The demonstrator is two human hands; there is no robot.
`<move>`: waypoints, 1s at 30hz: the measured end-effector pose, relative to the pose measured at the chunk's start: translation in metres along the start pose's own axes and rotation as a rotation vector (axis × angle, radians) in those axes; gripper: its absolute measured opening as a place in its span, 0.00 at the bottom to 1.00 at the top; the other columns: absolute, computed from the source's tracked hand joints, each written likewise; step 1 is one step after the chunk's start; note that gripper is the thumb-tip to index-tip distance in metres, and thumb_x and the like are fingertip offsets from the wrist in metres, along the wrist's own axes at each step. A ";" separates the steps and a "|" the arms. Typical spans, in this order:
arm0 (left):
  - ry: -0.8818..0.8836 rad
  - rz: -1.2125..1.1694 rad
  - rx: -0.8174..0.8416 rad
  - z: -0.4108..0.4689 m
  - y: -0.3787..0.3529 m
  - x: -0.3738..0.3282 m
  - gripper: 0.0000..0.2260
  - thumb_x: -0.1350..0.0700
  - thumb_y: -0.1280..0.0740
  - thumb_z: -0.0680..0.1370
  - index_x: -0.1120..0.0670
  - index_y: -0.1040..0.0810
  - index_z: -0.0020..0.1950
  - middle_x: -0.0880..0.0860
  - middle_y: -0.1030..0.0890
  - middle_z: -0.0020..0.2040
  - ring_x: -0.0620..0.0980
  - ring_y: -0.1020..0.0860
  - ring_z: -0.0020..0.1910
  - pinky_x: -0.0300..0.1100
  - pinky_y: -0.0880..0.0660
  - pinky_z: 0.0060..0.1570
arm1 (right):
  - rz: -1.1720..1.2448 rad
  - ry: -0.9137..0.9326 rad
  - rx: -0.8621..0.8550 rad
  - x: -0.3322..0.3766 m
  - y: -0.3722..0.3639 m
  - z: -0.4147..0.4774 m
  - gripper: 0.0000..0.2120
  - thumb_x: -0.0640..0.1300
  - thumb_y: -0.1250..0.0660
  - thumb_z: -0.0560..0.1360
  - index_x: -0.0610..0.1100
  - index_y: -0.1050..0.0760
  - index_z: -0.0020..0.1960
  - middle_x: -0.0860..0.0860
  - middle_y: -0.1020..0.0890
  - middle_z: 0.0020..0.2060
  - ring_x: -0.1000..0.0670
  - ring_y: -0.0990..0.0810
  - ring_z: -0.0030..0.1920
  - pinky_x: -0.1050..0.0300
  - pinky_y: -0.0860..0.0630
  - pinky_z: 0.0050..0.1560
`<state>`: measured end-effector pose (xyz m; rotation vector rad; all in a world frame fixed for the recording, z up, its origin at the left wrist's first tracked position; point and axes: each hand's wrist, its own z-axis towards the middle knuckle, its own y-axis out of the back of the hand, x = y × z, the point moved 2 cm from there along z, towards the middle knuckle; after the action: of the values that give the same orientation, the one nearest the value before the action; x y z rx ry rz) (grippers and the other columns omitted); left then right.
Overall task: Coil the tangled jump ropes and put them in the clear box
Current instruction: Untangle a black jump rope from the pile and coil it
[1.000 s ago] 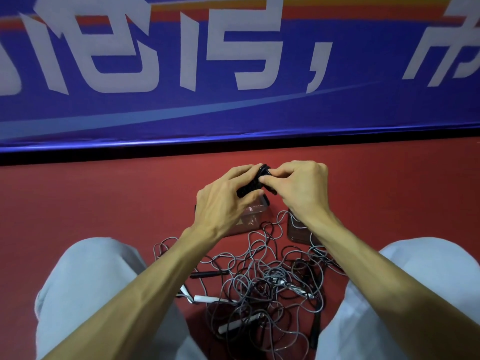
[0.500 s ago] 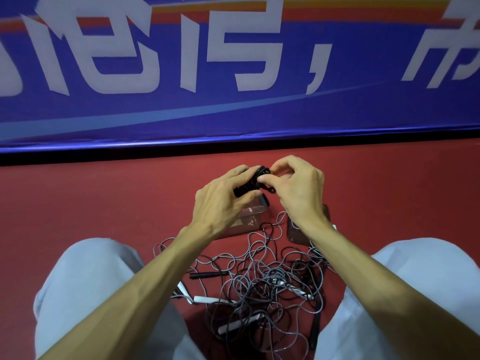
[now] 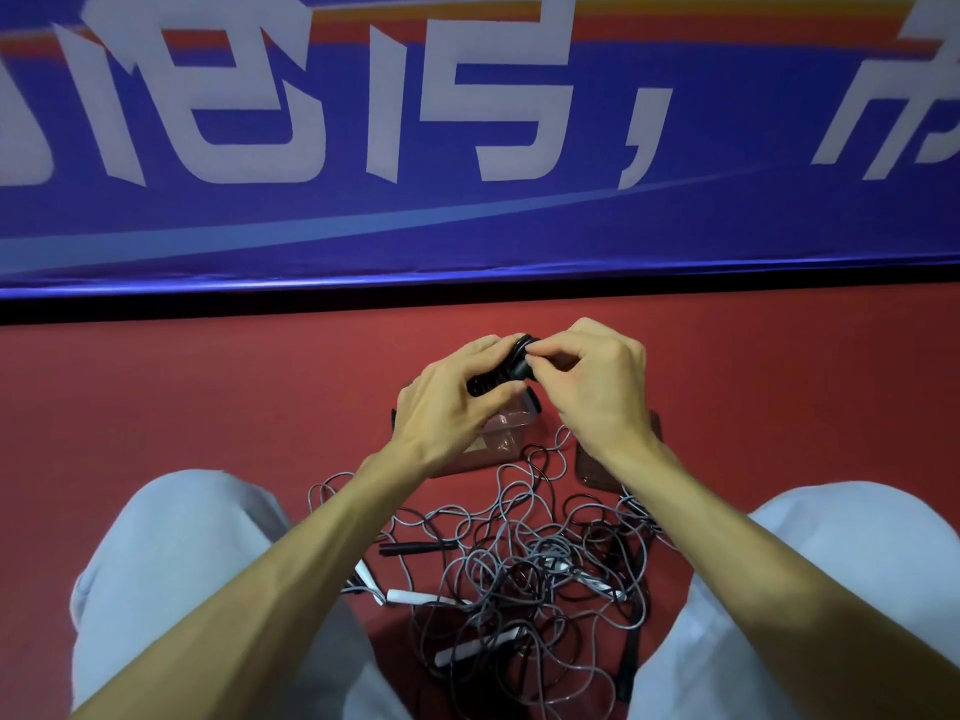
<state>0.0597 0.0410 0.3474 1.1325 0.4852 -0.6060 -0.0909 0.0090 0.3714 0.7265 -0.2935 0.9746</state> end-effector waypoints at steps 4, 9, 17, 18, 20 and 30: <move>-0.080 0.191 -0.029 -0.002 0.002 -0.009 0.22 0.43 0.36 0.79 0.33 0.35 0.72 0.34 0.32 0.71 0.41 0.29 0.68 0.38 0.31 0.47 | -0.044 0.072 -0.069 0.005 -0.005 -0.004 0.07 0.31 0.26 0.65 0.41 0.16 0.39 0.48 0.21 0.31 0.51 0.24 0.30 0.61 0.28 0.33; -0.057 0.151 -0.062 -0.003 0.000 -0.007 0.21 0.44 0.34 0.78 0.35 0.32 0.71 0.35 0.28 0.68 0.44 0.27 0.64 0.40 0.31 0.46 | -0.017 -0.012 -0.010 0.005 -0.008 -0.005 0.06 0.36 0.26 0.68 0.45 0.16 0.43 0.52 0.17 0.36 0.53 0.20 0.35 0.58 0.22 0.38; -0.076 0.194 -0.059 -0.003 0.006 -0.002 0.21 0.43 0.33 0.77 0.33 0.31 0.69 0.32 0.27 0.65 0.41 0.25 0.59 0.40 0.30 0.42 | 0.188 -0.301 0.115 0.003 -0.007 -0.007 0.09 0.35 0.23 0.66 0.47 0.19 0.40 0.52 0.17 0.32 0.58 0.20 0.32 0.74 0.28 0.35; -0.135 0.242 -0.041 -0.003 0.005 -0.003 0.20 0.42 0.34 0.77 0.33 0.31 0.69 0.33 0.27 0.65 0.42 0.23 0.57 0.41 0.28 0.40 | 0.179 -0.312 0.099 0.002 -0.007 -0.006 0.11 0.35 0.23 0.65 0.47 0.21 0.39 0.51 0.18 0.32 0.57 0.21 0.31 0.74 0.29 0.34; -0.212 0.300 -0.003 -0.004 0.001 -0.003 0.19 0.39 0.39 0.77 0.34 0.31 0.68 0.33 0.27 0.64 0.44 0.22 0.53 0.43 0.25 0.37 | 0.130 -0.330 0.077 -0.003 -0.007 -0.004 0.14 0.38 0.21 0.62 0.48 0.25 0.39 0.51 0.20 0.35 0.56 0.25 0.31 0.72 0.31 0.34; -0.142 0.427 0.077 -0.006 0.007 0.003 0.37 0.39 0.33 0.74 0.37 0.50 0.77 0.39 0.21 0.61 0.50 0.22 0.54 0.46 0.25 0.42 | 0.389 -0.689 0.558 -0.013 -0.008 -0.002 0.18 0.33 0.25 0.68 0.38 0.21 0.57 0.42 0.16 0.40 0.54 0.21 0.27 0.65 0.28 0.26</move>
<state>0.0662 0.0483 0.3479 1.2112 0.0906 -0.3291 -0.0913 -0.0011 0.3597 1.5599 -0.8025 1.1626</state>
